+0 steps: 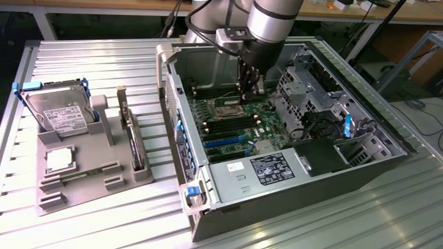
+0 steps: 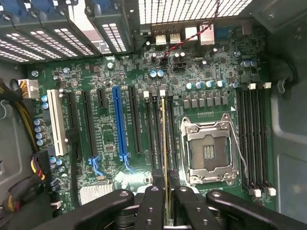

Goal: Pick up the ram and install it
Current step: 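Insert the ram into the slot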

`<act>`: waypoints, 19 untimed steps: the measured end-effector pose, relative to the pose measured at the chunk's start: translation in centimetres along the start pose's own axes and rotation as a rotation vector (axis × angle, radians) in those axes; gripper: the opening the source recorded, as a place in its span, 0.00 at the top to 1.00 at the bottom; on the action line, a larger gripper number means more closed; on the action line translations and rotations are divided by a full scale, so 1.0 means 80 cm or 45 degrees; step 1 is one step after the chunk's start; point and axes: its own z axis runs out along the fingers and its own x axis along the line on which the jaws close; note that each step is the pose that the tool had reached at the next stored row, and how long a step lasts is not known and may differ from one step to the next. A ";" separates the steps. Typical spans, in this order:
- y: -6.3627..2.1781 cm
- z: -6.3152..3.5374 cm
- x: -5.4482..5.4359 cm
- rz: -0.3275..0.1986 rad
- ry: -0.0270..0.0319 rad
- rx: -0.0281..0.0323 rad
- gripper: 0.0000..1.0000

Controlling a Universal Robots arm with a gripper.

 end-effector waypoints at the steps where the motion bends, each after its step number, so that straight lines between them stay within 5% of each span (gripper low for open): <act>1: 0.000 0.004 0.000 -0.014 0.0001 -0.0003 0.85; 4: 0.002 0.017 0.001 -0.087 0.0000 -0.0017 0.85; 12: 0.007 0.057 0.004 -0.036 0.0002 -0.0008 0.85; 19: 0.006 0.076 0.004 -0.035 0.0050 -0.0141 0.85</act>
